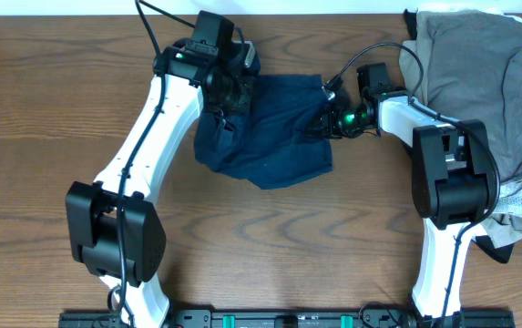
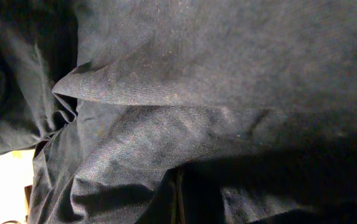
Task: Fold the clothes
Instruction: 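Lift the shorts' left half with the left gripper and fold it rightward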
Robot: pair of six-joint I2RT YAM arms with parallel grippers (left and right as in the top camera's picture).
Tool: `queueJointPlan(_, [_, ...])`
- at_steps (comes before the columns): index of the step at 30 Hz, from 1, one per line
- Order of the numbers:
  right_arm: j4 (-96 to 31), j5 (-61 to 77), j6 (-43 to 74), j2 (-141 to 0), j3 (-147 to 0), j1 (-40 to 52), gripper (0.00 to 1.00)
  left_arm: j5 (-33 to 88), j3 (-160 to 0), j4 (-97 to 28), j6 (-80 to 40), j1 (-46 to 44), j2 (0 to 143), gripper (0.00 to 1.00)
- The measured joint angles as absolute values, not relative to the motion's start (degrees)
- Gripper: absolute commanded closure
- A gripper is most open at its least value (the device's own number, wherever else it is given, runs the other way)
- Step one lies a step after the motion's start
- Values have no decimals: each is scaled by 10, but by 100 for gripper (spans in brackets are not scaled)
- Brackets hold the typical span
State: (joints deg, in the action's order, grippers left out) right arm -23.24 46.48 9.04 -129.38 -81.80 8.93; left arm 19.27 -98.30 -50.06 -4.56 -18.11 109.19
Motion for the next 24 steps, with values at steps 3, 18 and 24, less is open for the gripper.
queueJointPlan(3, [-233, 465, 90, -1294, -818, 89, 99, 193, -983, -486, -47, -201, 1092, 94])
queueJointPlan(18, [-234, 465, 90, -1294, -818, 89, 99, 192, -983, -439, -47, -298, 1092, 94])
queueJointPlan(24, [-236, 464, 90, -1294, -819, 89, 99, 184, -983, -419, -47, -321, 1101, 93])
